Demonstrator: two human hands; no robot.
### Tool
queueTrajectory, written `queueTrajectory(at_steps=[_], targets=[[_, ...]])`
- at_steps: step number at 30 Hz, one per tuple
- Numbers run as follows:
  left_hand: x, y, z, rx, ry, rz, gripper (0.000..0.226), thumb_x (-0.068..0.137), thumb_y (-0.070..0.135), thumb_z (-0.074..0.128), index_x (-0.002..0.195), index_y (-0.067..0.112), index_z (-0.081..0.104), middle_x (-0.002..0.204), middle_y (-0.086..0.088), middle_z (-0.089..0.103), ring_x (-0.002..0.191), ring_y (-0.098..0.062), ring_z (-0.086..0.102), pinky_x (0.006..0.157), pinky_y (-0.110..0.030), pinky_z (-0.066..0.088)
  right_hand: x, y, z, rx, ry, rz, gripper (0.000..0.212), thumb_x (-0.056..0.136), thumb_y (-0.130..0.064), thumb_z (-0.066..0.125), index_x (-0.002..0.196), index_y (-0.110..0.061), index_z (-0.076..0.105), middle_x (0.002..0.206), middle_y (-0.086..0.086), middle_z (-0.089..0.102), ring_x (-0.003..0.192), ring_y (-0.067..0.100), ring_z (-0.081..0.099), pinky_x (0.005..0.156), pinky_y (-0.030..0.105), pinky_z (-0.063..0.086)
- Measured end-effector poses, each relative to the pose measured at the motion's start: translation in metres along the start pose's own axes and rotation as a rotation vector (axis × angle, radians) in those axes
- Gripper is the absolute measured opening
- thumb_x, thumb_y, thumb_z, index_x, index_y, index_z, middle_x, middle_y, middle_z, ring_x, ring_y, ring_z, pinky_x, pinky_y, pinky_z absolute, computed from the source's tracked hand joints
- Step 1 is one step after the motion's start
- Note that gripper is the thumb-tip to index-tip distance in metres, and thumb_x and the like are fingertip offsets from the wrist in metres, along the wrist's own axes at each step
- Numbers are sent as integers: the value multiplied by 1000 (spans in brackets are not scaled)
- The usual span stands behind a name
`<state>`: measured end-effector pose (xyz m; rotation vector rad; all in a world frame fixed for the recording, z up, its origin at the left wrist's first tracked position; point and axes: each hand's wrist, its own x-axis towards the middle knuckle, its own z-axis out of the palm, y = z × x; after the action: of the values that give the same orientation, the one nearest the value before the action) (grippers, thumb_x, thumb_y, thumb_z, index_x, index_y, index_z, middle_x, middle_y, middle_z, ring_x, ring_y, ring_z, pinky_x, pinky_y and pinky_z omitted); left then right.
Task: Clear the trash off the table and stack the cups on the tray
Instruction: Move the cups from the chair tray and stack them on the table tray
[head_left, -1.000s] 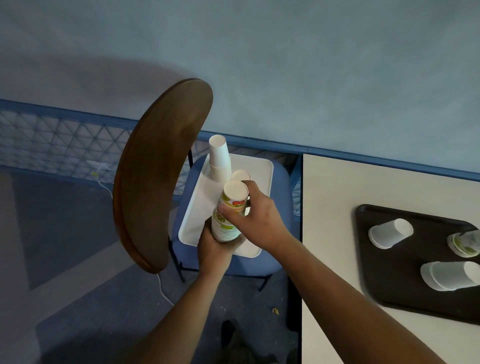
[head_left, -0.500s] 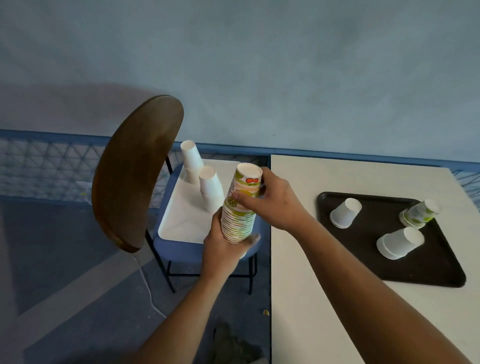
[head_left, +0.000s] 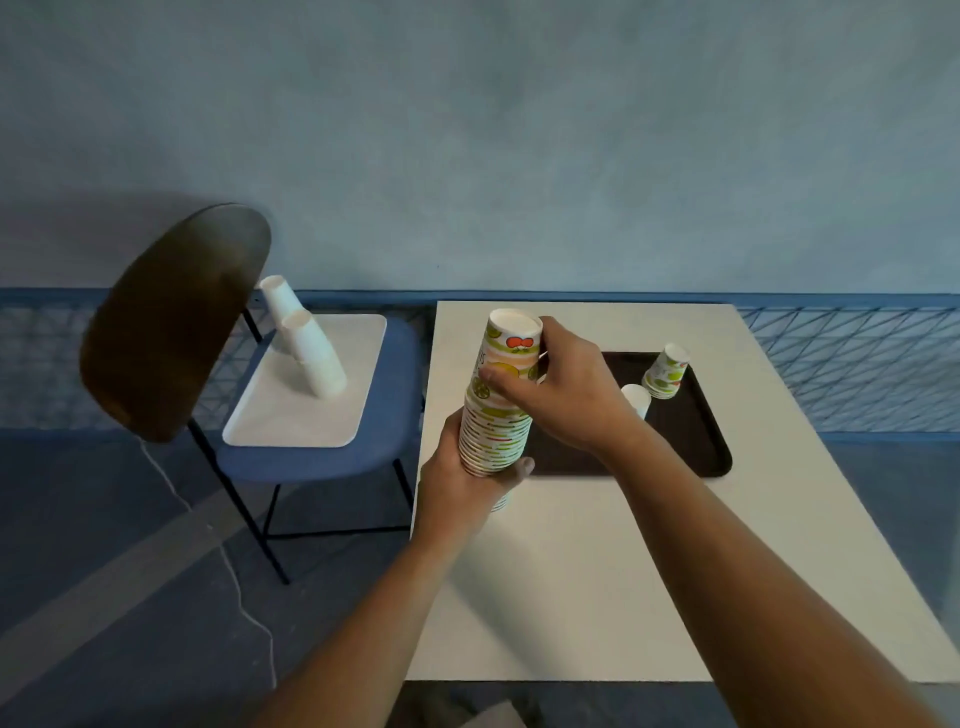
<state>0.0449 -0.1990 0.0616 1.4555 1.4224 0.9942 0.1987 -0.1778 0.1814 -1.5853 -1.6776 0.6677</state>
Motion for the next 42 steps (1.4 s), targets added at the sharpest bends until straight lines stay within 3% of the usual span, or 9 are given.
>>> queueTrajectory(at_steps=[4, 10, 14, 25, 27, 29, 35, 42], targets=[[-19, 15, 27, 32, -4, 2, 75, 61, 62, 91, 124, 48, 52, 102, 32, 69, 92, 8, 67, 78, -20, 57, -17, 12, -33, -12, 23, 8, 47, 83, -52, 76, 115, -24, 58, 106, -11, 68, 94, 3, 66, 75, 19, 54], [-11, 32, 47, 40, -81, -4, 68, 65, 58, 91, 121, 46, 54, 100, 28, 71, 90, 11, 66, 69, -6, 50, -13, 29, -60, 5, 41, 34, 44, 83, -53, 76, 113, -25, 60, 102, -14, 69, 89, -3, 66, 68, 9, 49], [10, 38, 61, 44, -119, 20, 70, 65, 60, 91, 123, 49, 52, 103, 26, 71, 93, 6, 68, 75, -10, 52, 1, 39, -75, 11, 83, 50, 40, 83, -51, 77, 112, -28, 60, 96, -20, 66, 83, -12, 63, 60, 2, 45], [30, 37, 80, 95, -195, 70, 79, 65, 67, 87, 131, 47, 50, 111, 22, 71, 100, -2, 70, 90, -30, 61, 12, 65, -89, 55, 201, 95, 40, 81, -53, 77, 109, -30, 61, 95, -22, 66, 86, -5, 65, 68, 11, 48], [50, 64, 123, 131, -130, 58, 81, 64, 68, 87, 133, 46, 50, 113, 21, 71, 102, -4, 70, 92, -34, 61, 37, 91, -134, 85, 179, 97, 41, 81, -54, 77, 111, -29, 61, 96, -23, 67, 86, -6, 65, 68, 10, 49], [52, 65, 122, 131, -137, 46, 84, 63, 69, 86, 135, 46, 48, 115, 21, 70, 104, -6, 70, 93, -37, 61, 42, 96, -132, 101, 191, 96, 44, 82, -52, 77, 114, -27, 62, 100, -20, 67, 88, -6, 65, 68, 9, 48], [50, 55, 133, 192, -149, 42, 92, 67, 68, 84, 144, 46, 39, 126, 20, 64, 115, -12, 66, 100, -37, 57, 44, 106, -136, 149, 240, 116, 51, 81, -56, 75, 119, -25, 60, 105, -16, 67, 94, 3, 68, 74, 16, 54], [36, 83, 195, 191, -67, -34, 86, 66, 65, 86, 139, 46, 44, 122, 19, 66, 113, -10, 65, 100, -41, 56, 46, 146, -195, 290, 258, 112, 42, 84, -52, 75, 114, -25, 61, 101, -16, 70, 89, -2, 69, 64, 9, 52]])
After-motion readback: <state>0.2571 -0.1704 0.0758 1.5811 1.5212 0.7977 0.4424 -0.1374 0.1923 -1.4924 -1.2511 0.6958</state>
